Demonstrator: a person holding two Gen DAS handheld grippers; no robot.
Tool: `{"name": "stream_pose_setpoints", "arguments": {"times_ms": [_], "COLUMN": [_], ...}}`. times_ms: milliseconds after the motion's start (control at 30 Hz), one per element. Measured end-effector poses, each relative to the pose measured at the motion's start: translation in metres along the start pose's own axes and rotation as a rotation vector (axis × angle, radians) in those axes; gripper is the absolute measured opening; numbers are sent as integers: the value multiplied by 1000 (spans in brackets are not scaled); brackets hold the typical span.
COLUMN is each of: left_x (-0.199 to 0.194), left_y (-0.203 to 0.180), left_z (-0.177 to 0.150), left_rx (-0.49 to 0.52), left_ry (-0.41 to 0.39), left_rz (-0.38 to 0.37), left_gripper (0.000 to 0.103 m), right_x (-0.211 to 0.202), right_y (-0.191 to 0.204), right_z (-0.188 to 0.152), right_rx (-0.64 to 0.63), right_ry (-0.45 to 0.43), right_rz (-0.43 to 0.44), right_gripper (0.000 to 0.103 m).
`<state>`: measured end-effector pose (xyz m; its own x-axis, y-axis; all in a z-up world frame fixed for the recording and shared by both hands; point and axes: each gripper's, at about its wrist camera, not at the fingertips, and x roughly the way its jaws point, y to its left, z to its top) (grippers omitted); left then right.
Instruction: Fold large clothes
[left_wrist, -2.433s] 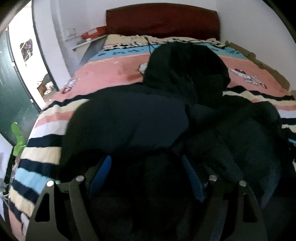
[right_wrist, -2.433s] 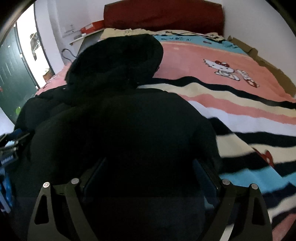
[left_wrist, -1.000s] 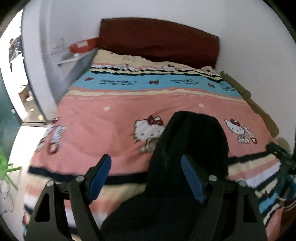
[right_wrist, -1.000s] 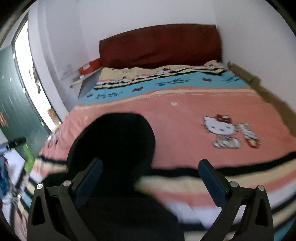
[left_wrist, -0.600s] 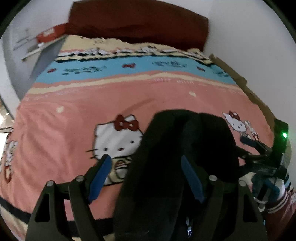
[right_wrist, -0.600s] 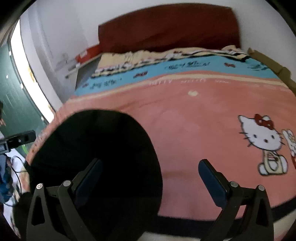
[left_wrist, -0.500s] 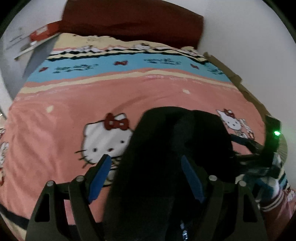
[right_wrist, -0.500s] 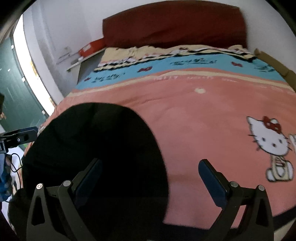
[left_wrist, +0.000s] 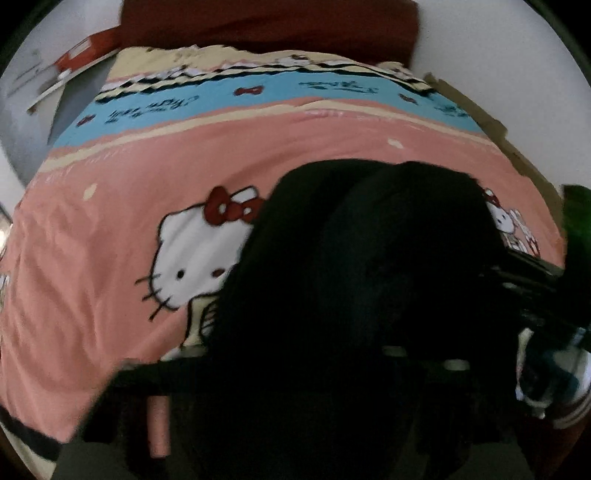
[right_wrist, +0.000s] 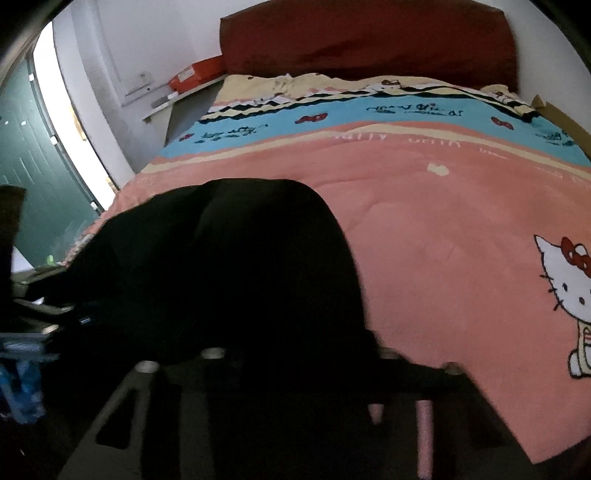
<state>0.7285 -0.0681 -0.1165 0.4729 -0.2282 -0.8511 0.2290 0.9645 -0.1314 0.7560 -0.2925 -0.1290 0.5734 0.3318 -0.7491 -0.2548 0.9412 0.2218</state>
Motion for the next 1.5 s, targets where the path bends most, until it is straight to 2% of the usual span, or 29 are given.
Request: {"name": "stream_pose_setpoints", "arguments": {"times_ms": [67,200,333,467,667,767,900,1100,1233,1300,1500], "left_x": [-10,-55,-106,-172,-267,-295,-309,-308,-287,-276,-244], "left_y": [5,2,-4,-11,-21,-26,-26,-29,-39,-42,-51], "left_z": [-6,-24,-48,-92,-174,-214,-255,-306,-333,-340,-361], "left_rx": [-23,-37,-55,-60,-67,-50,-75,-65,-12,-4,15], "left_ry": [-21,-93,-159,-232,-313,-331,-313,-293,-263,-255,-242], "left_rz": [1,0,-21,-62,-123,-112,-138,-173,-134,-128,-108], "left_gripper": [18,14,12,12,12,12,11,11,11,11,11], "right_x": [-14,-53,-107,-169,-270,-304,-328,-335,-318,-302,-256], "right_y": [5,30,57,79,114,132,151,160,153,147,122], "right_z": [0,-4,-18,-44,-113,-139,-180,-238,-268,-280,-305], "right_rx": [-12,-76,-122,-167,-186,-219,-243,-247,-241,-235,-158], "right_ry": [-10,-32,-95,-150,-220,-244,-230,-185,-142,-116,-56], "right_rz": [10,27,65,118,217,230,230,216,180,148,123], "right_gripper": [22,18,17,16,16,16,16,16,16,16,16]}}
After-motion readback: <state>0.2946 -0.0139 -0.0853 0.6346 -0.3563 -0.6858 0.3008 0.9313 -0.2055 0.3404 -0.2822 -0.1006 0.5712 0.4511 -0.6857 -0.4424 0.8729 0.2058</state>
